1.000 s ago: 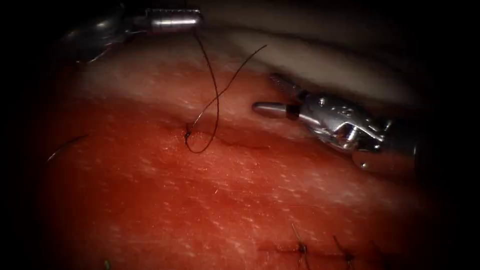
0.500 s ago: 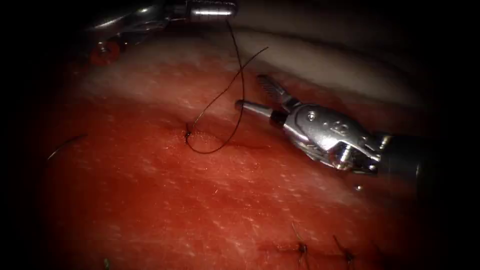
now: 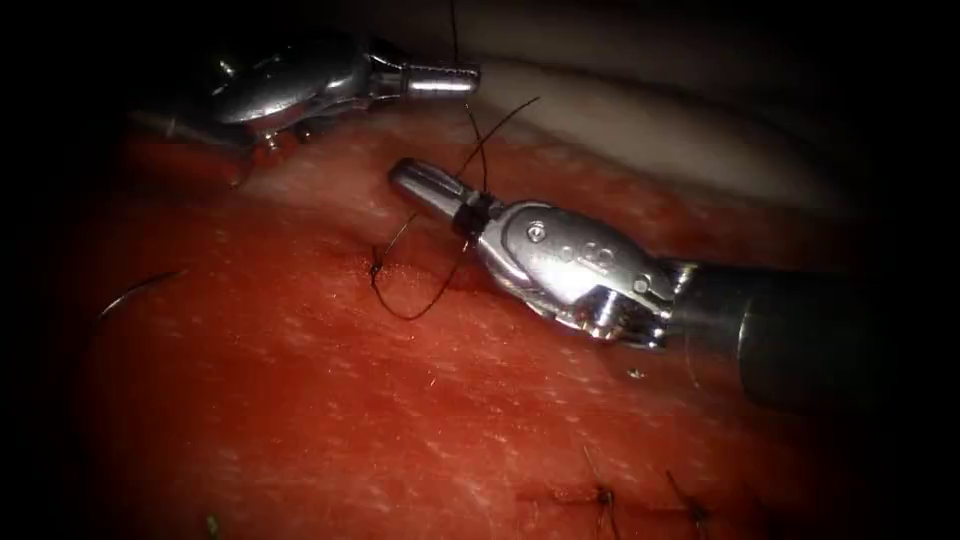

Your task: Wound Closure

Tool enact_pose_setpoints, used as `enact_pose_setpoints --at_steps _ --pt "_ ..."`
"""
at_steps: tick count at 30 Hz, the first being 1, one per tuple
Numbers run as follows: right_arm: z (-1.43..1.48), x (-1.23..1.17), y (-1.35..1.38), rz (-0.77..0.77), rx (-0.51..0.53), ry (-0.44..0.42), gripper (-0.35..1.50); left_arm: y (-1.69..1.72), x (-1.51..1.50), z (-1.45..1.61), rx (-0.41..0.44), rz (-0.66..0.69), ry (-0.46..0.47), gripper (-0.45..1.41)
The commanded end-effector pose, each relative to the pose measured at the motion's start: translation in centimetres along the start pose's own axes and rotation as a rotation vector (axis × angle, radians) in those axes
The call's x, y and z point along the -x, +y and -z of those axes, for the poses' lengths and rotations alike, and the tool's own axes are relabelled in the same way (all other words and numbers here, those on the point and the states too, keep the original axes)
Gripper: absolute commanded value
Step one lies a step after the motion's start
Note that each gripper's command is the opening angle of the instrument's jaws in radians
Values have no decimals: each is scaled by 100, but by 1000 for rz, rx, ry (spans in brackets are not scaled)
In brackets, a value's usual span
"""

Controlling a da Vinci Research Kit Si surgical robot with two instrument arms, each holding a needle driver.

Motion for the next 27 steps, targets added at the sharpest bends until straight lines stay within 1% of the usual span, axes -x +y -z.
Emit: enact_pose_setpoints --at_steps 1,3,5,6,9,11,12,14,16,19,23,25,27 --pt "-9 0 -2 0 1 20 -35 -2 14 -2 -2 4 -5 -35" --pt "-8 -2 -4 0 26 39 -35 -3 28 3 -3 10 -11 -35" --pt "-7 -1 -6 -48 74 59 -21 2 38 10 -5 14 -16 -35" --pt "-6 0 -7 -106 110 58 -11 8 41 15 -1 18 -18 -35" --pt "-5 3 -9 -209 150 64 -1 20 42 22 5 19 -20 -35" --pt "-5 4 -9 -272 176 69 0 25 43 25 3 19 -21 -35" --pt "-5 6 -10 -342 209 79 0 32 44 27 4 18 -22 -35" --pt "-6 9 -12 -390 242 89 0 39 46 28 4 17 -23 -35" --pt "-7 14 -14 -438 262 96 7 46 50 29 4 21 -22 -35" --pt "-8 28 -16 -572 301 59 16 64 55 34 5 24 -25 -35" --pt "-3 38 -16 -622 339 24 16 75 56 42 12 24 -18 -35" --pt "2 40 -12 -656 360 25 16 80 56 53 18 30 -17 -35" --pt "4 40 -9 -683 373 24 16 81 58 55 17 29 -17 -35"
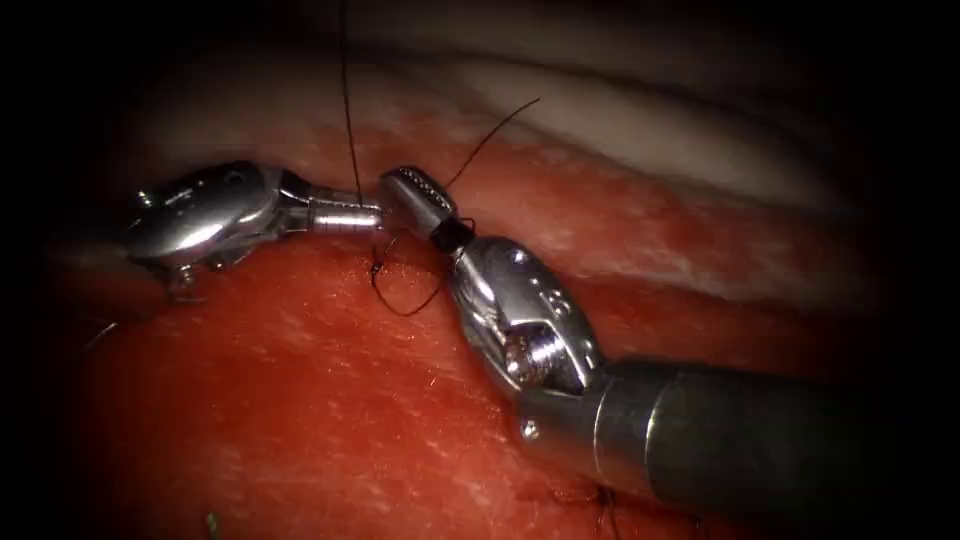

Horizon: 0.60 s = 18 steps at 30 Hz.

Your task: Wound Closure

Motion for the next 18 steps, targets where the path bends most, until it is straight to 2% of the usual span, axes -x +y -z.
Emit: enact_pose_setpoints --at_steps 1,3,6,10,14,18 --pt "-8 -1 -1 -28 12 -5 16 1 9 -4 1 7 0 -35" --pt "-7 -2 4 -70 28 -16 17 2 12 -4 0 5 -1 -35" --pt "-7 -1 11 -115 53 -40 31 0 13 -4 -1 9 -1 -35" --pt "-16 3 29 -203 65 -36 69 -6 12 -10 -6 9 1 -35" --pt "-21 16 49 -249 84 -52 86 -16 8 -15 -13 11 3 -35" --pt "-21 13 60 -260 110 -27 98 -30 7 -21 -23 11 5 -35"
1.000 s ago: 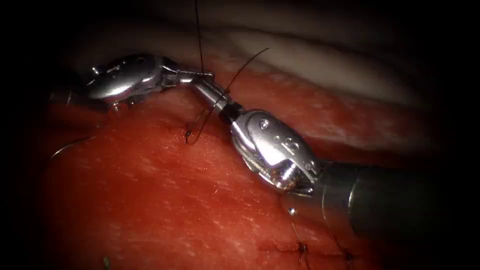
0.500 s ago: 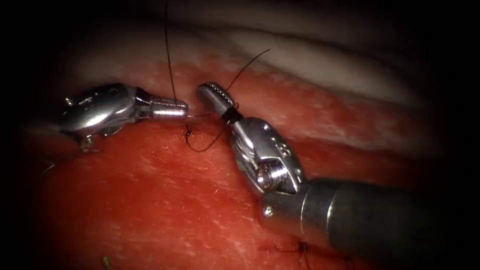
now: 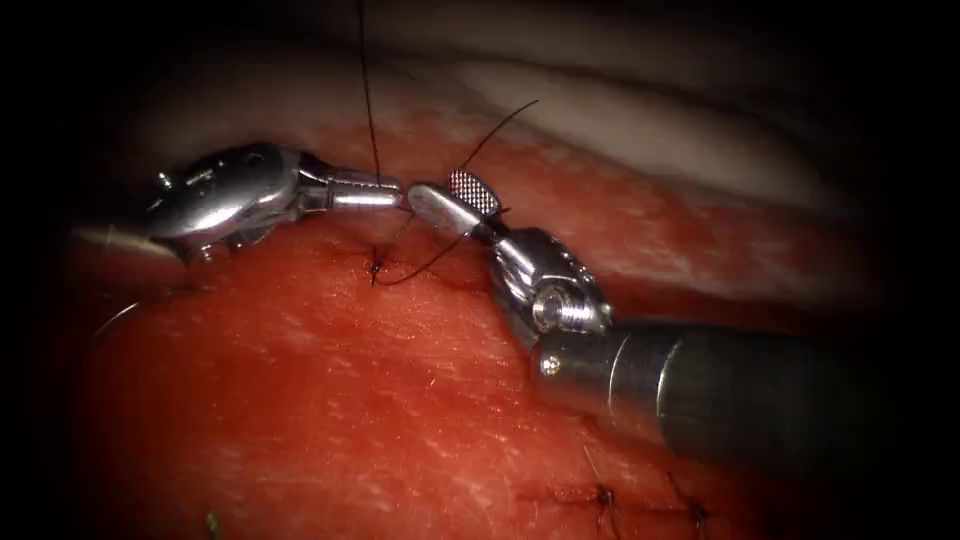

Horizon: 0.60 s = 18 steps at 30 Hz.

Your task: Wound Closure

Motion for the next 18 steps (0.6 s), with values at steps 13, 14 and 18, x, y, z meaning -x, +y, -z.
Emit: enact_pose_setpoints --at_steps 13,14,18 --pt "-7 -17 14 -113 49 124 94 -23 7 -20 -17 0 4 -35" --pt "-9 -16 16 -118 43 124 94 -24 6 -21 -14 0 4 -35" --pt "-16 -11 24 -158 52 107 93 -28 6 -22 -15 0 5 -35"
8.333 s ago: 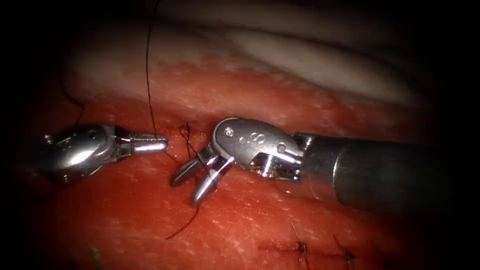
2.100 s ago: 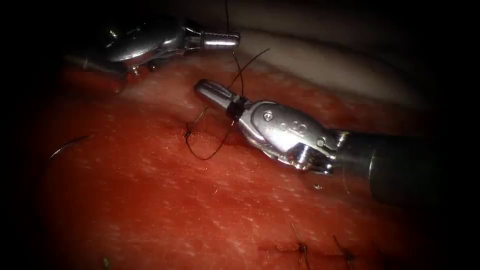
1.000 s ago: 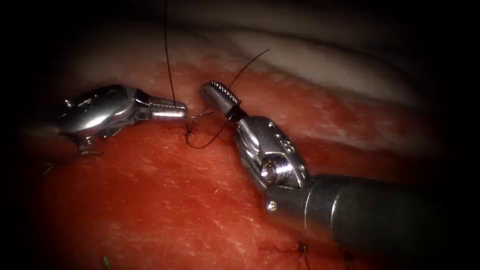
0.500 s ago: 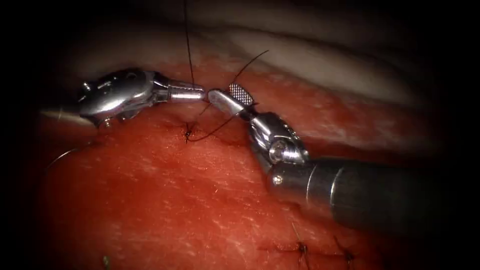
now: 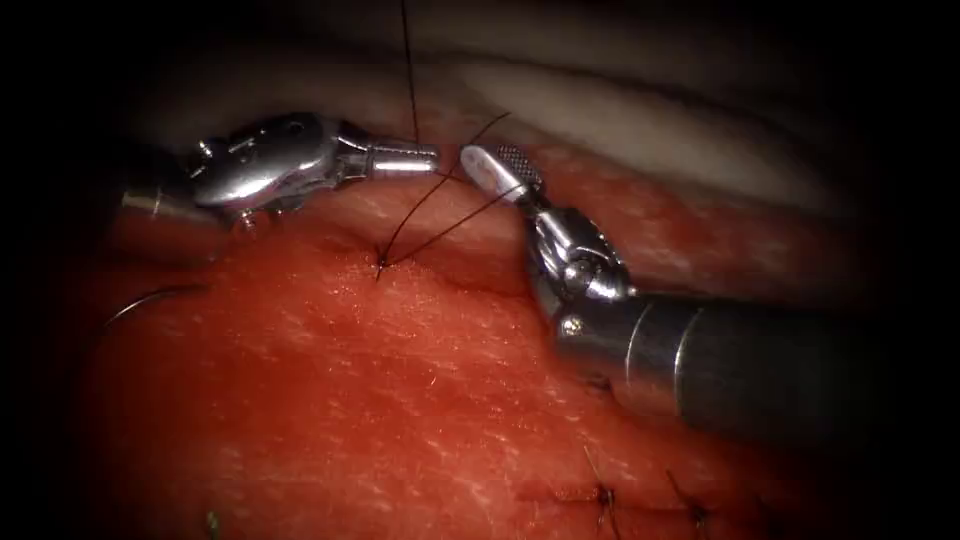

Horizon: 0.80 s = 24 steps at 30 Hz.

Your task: Wound Closure

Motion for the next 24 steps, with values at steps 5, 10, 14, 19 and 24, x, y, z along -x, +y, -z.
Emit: enact_pose_setpoints --at_steps 5,10,14,19,24 --pt "-30 16 13 -89 18 -62 88 -3 14 -3 0 2 -2 -35" --pt "-42 25 10 -107 15 -88 88 -3 17 -4 5 12 -3 -35" --pt "-47 26 11 -118 12 -90 86 -6 22 -4 4 19 -5 -35" --pt "-47 25 11 -130 18 -94 56 -11 26 0 7 15 -7 -35" --pt "-46 25 10 -155 12 -98 -35 -13 27 4 9 19 -14 -35"
